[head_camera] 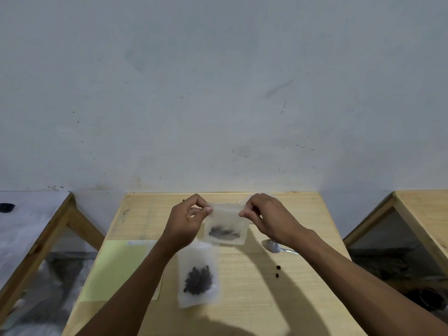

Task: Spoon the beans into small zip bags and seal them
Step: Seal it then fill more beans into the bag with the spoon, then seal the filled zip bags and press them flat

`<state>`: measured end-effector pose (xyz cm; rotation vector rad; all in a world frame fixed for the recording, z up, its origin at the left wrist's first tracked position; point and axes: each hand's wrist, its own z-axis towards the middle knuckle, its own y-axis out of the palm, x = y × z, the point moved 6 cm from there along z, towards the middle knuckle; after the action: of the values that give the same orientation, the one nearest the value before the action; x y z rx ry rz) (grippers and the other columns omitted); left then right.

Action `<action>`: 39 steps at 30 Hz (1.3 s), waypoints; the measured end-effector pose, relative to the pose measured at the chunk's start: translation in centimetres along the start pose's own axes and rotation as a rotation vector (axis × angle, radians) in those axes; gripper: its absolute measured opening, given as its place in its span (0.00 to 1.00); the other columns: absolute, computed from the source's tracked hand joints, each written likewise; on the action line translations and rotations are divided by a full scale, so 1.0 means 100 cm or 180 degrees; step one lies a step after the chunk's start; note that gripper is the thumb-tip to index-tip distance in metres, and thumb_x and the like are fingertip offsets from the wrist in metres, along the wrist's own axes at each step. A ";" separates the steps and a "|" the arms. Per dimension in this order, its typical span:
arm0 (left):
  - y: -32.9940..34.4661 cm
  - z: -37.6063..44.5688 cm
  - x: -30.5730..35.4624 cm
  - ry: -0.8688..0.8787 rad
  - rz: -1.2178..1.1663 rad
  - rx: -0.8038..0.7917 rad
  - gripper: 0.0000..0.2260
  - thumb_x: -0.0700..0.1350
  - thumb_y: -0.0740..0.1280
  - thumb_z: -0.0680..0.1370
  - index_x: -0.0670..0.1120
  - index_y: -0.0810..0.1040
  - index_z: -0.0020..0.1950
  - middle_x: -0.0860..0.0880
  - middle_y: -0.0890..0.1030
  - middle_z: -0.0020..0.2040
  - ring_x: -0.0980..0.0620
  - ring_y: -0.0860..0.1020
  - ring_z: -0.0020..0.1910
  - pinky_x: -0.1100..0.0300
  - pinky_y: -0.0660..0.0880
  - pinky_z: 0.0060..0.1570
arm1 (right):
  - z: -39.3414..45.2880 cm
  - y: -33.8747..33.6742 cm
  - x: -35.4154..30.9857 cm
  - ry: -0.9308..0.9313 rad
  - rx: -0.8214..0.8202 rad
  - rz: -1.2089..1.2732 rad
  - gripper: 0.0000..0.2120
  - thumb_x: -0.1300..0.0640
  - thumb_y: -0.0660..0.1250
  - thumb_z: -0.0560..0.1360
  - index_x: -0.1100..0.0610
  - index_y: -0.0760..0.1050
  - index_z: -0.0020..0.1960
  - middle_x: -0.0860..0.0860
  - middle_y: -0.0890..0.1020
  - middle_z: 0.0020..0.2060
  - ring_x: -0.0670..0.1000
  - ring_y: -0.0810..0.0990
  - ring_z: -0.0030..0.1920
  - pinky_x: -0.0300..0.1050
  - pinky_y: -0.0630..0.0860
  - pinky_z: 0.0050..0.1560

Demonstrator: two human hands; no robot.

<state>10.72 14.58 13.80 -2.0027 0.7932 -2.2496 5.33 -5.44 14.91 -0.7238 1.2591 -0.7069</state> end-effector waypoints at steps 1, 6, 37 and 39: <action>0.000 0.000 0.000 -0.0010 -0.0075 -0.0008 0.06 0.40 0.67 0.78 0.39 0.74 0.44 0.58 0.78 0.27 0.64 0.71 0.21 0.73 0.64 0.24 | 0.001 0.001 0.000 0.0052 -0.0001 0.0072 0.10 0.49 0.65 0.79 0.50 0.71 0.40 0.39 0.74 0.36 0.36 0.71 0.41 0.31 0.65 0.41; -0.008 -0.002 -0.005 -0.0052 -0.0425 0.0056 0.04 0.42 0.66 0.79 0.44 0.75 0.45 0.47 0.83 0.39 0.54 0.81 0.37 0.63 0.74 0.39 | 0.004 0.009 0.001 0.0599 0.0175 0.1256 0.11 0.50 0.69 0.77 0.56 0.76 0.41 0.43 0.75 0.32 0.41 0.70 0.32 0.32 0.67 0.36; -0.248 -0.138 -0.163 -0.1109 -0.0676 0.1790 0.16 0.37 0.62 0.80 0.54 0.73 0.64 0.55 0.79 0.50 0.63 0.76 0.46 0.67 0.78 0.33 | 0.054 0.296 -0.103 0.0470 -0.1450 0.0054 0.14 0.59 0.61 0.78 0.58 0.76 0.62 0.57 0.76 0.57 0.56 0.75 0.58 0.44 0.68 0.56; -0.256 -0.144 -0.171 -0.1182 -0.0600 0.1732 0.16 0.38 0.63 0.80 0.54 0.72 0.66 0.51 0.79 0.53 0.61 0.77 0.47 0.63 0.76 0.37 | 0.051 0.315 -0.115 0.0236 -0.1656 -0.0254 0.15 0.58 0.60 0.77 0.57 0.76 0.62 0.58 0.76 0.56 0.58 0.74 0.58 0.46 0.69 0.56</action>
<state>8.07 47.84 7.30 -2.1582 -0.0419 -1.8027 10.76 22.87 -3.00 -1.1850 1.5082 -0.4722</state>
